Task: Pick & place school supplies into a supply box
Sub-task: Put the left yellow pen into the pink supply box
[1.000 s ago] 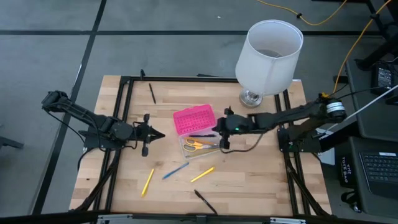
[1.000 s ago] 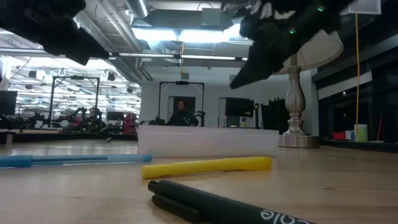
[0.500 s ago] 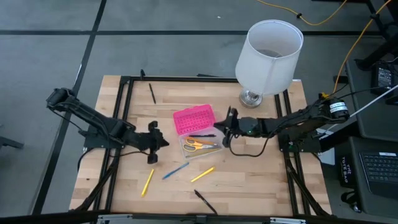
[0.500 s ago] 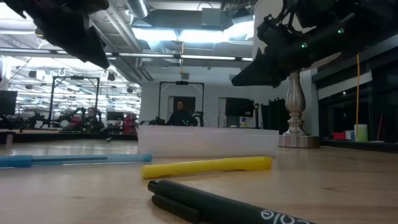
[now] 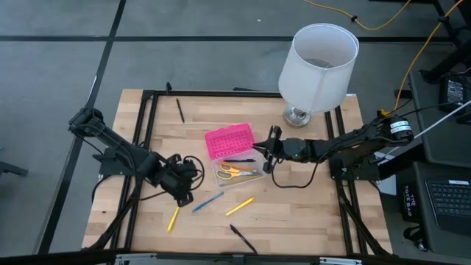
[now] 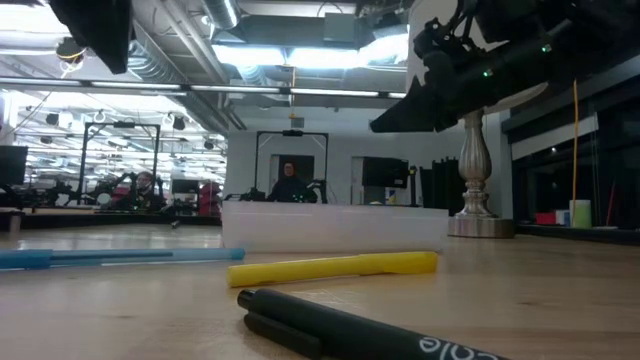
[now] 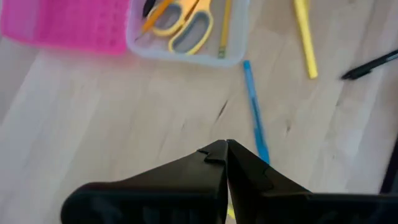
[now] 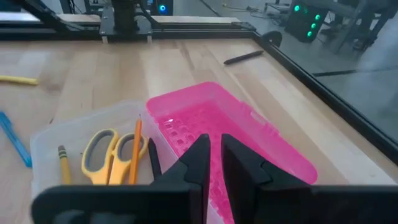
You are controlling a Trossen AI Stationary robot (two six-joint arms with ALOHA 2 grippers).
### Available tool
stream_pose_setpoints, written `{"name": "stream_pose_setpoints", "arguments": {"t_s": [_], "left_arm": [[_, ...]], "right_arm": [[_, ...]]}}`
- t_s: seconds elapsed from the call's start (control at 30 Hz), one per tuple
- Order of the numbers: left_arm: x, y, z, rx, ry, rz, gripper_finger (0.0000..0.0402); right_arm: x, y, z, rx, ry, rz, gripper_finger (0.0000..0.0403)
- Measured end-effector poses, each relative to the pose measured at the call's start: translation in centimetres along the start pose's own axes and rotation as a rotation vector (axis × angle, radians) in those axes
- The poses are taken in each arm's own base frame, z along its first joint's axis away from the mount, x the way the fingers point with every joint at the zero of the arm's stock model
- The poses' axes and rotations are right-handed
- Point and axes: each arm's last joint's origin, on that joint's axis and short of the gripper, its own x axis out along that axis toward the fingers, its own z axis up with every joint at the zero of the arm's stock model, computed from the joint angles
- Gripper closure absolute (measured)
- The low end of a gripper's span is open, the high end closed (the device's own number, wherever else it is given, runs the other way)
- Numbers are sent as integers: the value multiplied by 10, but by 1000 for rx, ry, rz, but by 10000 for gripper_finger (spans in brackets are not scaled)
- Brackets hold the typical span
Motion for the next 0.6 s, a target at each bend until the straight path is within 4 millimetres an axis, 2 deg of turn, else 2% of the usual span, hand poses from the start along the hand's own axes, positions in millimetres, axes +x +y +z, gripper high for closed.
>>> {"name": "stream_pose_setpoints", "arguments": {"t_s": [0.17, 0.27, 0.6], "left_arm": [[-2, -13, 2, -6, 79, 64, 398], [-2, -20, 0, -12, 125, 74, 398], [1, -44, -31, -175, 247, 71, 398]], "right_arm": [[0, 1, 0, 24, 1, 16, 357], [-1, 5, 0, 49, 2, 118, 357], [-9, 30, -4, 89, 21, 215, 386]]}}
